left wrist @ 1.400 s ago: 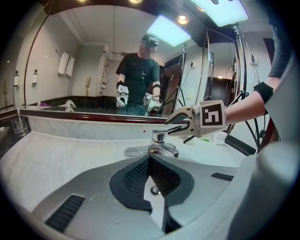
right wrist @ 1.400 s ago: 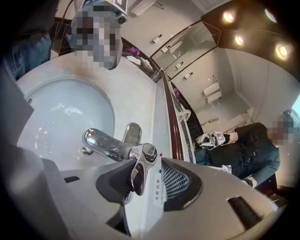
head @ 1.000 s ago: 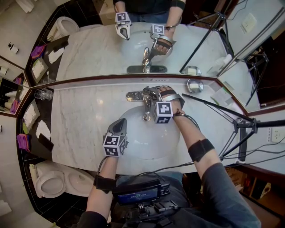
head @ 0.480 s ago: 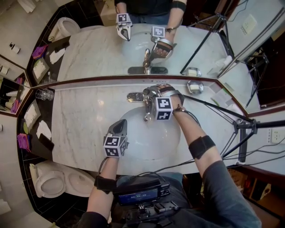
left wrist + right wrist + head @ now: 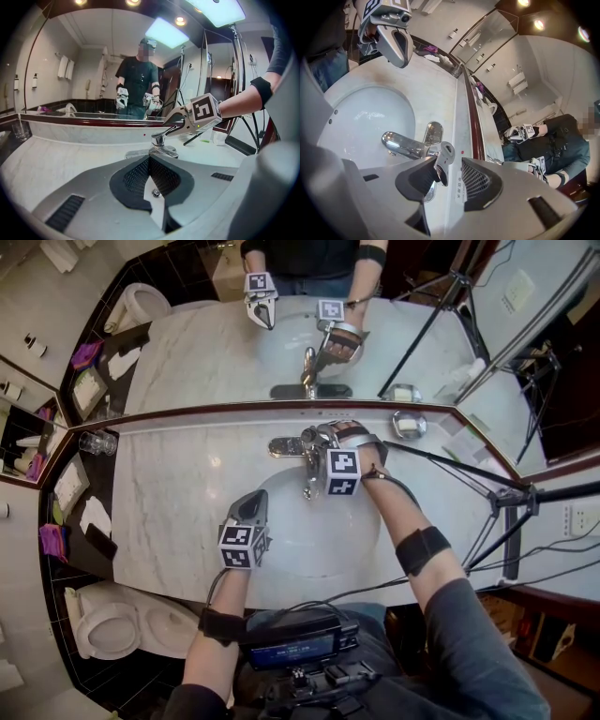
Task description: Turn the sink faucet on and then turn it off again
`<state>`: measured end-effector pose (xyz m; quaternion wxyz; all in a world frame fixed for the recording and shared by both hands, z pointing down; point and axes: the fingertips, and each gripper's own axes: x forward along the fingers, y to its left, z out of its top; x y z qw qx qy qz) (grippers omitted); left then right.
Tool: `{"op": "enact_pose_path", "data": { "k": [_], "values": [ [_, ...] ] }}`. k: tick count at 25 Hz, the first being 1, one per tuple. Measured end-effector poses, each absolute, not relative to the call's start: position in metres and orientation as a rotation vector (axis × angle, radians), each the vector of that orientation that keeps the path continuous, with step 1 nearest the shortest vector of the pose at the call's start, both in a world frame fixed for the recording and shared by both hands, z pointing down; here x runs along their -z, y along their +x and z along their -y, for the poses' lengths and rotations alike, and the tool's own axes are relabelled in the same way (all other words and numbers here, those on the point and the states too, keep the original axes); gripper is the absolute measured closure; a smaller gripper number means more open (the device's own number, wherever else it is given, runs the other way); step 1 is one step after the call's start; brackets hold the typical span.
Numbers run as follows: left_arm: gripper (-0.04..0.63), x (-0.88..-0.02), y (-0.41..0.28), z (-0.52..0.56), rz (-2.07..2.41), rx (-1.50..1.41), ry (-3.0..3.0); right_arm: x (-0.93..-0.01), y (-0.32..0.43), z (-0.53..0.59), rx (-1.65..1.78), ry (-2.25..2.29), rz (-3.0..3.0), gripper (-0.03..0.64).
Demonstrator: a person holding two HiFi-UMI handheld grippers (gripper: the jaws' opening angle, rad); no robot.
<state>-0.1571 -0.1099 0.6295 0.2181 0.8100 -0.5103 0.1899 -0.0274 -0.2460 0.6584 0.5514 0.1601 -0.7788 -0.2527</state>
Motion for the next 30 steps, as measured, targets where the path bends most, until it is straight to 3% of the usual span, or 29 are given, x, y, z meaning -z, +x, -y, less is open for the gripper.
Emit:
{"op": "enact_pose_path", "data": {
  "k": [13,22,30],
  "values": [
    [0.595,-0.607,-0.15,0.107,1.418,-0.5,2.292,-0.634,0.003,0.212,0.458,0.549,1.929,0.434],
    [0.595,-0.596,-0.145,0.106,1.424,-0.475,2.316,-0.601,0.015,0.182,0.253,0.84,2.088,0.581],
    [0.595,-0.589,-0.142,0.106,1.431,-0.445,2.325,-0.596,0.039,0.144,-0.255,1.147,2.253,0.598]
  ]
}}
